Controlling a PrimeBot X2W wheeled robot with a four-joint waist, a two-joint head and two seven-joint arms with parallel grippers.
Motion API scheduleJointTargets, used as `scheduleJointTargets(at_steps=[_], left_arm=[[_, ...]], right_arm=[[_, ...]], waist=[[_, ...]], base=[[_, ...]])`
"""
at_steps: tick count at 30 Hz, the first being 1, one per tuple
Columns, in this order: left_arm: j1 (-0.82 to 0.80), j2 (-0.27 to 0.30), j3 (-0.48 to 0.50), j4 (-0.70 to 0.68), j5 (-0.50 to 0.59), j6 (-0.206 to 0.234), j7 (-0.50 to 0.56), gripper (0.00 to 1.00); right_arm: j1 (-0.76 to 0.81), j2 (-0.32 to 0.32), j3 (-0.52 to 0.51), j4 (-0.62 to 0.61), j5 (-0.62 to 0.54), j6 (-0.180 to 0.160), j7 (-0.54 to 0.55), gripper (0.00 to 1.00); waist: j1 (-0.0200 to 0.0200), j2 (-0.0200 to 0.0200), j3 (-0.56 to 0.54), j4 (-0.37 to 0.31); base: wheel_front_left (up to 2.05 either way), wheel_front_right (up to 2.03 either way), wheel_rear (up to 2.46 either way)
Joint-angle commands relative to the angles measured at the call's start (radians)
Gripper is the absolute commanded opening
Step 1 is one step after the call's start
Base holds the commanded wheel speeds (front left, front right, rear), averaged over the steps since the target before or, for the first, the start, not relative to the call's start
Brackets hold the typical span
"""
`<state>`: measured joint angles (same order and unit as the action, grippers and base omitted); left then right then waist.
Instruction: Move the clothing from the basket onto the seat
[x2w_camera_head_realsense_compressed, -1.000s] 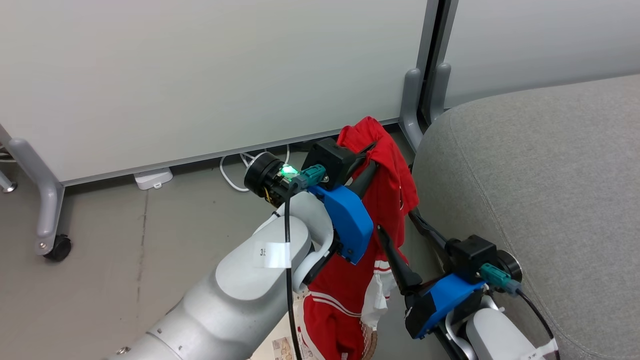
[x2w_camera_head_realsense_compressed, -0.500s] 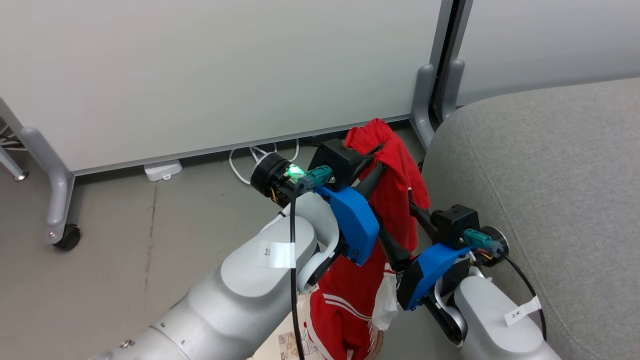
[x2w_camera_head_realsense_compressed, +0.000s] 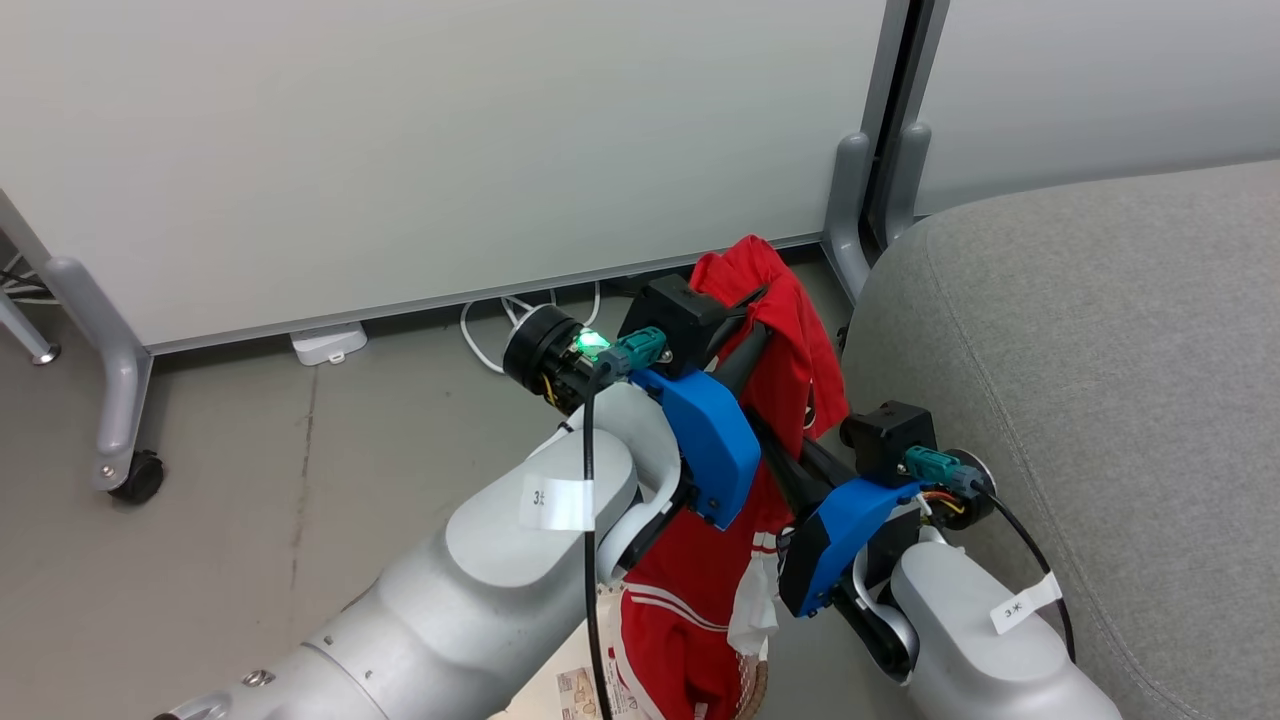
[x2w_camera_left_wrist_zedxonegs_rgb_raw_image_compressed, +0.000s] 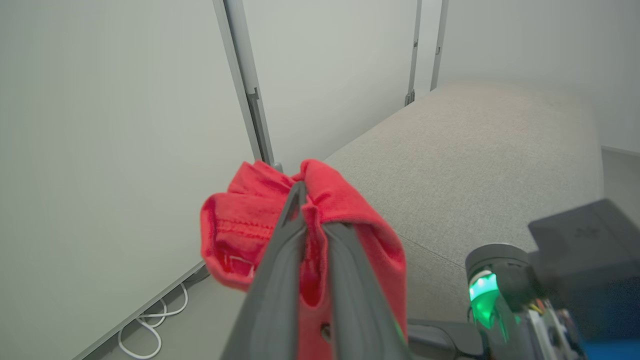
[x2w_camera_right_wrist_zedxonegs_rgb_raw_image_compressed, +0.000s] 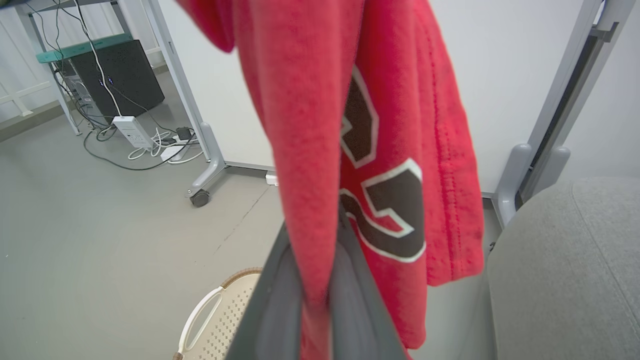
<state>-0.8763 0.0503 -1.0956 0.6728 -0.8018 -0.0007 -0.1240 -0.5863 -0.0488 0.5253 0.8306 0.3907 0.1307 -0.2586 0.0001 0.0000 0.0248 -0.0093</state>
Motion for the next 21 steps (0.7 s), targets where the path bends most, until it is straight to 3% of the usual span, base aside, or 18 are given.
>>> scheduleJointTargets(at_steps=[1, 21], left_arm=[[-0.016, 0.0, -0.003, 0.003, -0.006, -0.003, -0.004, 0.0], [-0.039, 0.0, -0.043, 0.027, -0.063, 0.012, -0.023, 0.0]], right_arm=[[-0.011, -0.003, 0.004, 0.006, 0.007, 0.0, -0.007, 0.0], [0.014, -0.003, 0.001, -0.014, -0.004, 0.0, -0.008, 0.0]], waist=[[-0.0001, 0.0, -0.003, -0.001], [-0.0001, 0.0, -0.019, -0.014]], base=[[0.0, 0.0, 0.0], [0.0, 0.0, 0.0]])
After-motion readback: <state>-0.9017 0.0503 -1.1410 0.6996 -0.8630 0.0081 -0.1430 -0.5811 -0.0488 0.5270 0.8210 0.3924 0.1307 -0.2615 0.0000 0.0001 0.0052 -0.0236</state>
